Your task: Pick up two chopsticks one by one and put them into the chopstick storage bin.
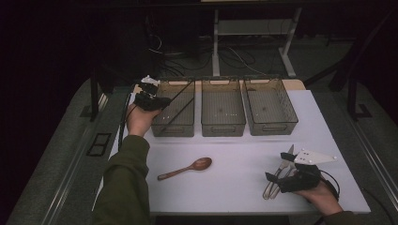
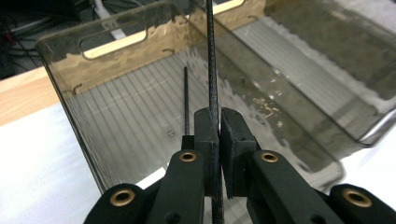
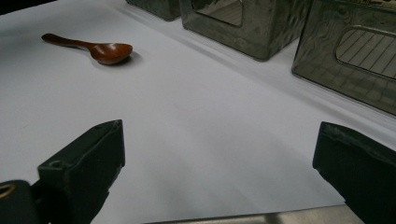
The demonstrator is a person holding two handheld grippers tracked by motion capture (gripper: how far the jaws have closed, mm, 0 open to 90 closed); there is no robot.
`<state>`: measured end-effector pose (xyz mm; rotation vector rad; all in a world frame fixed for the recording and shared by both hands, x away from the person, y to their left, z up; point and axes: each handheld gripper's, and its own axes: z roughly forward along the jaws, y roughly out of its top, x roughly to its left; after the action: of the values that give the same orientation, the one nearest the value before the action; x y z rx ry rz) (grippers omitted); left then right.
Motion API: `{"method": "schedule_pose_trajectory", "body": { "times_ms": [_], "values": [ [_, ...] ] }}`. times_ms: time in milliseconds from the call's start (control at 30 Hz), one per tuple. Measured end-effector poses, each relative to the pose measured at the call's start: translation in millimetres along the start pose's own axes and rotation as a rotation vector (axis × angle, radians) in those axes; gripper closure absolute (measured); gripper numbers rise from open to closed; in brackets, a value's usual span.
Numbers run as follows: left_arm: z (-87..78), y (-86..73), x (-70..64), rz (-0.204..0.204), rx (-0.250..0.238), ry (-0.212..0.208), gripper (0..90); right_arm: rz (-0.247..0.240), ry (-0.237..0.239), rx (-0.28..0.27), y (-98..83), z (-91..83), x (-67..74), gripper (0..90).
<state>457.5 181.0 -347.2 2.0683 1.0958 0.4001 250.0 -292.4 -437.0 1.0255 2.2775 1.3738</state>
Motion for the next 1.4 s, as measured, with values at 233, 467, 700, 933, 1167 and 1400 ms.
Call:
{"method": "schedule_pose_trajectory", "body": {
  "times_ms": [233,467,700,933,1167,1400],
  "values": [
    [15.0,-3.8,7.0,-0.016,0.033,0.038,85.0,0.001,0.002,0.002,-0.1,-0.1,0.2,1.8],
    [26.9,-7.7,13.3,-0.034,0.045,0.057,84.9,-0.002,0.004,0.000,-0.1,-0.5,0.4,1.8],
    [37.4,-9.4,10.3,-0.025,0.076,0.060,84.9,0.001,0.002,-0.001,-0.2,-1.1,0.2,1.8],
    [41.5,-10.6,8.7,-0.024,0.090,0.056,79.6,0.001,0.002,-0.002,-0.1,-1.4,0.4,1.8],
    [34.2,-7.4,4.8,-0.007,0.048,0.032,72.7,0.001,0.001,-0.002,-0.1,-1.4,0.2,1.8],
    [25.3,-5.6,0.7,0.034,0.037,-0.020,64.2,0.001,-0.001,0.000,-0.1,-0.6,-0.3,1.8]
  ]
}}
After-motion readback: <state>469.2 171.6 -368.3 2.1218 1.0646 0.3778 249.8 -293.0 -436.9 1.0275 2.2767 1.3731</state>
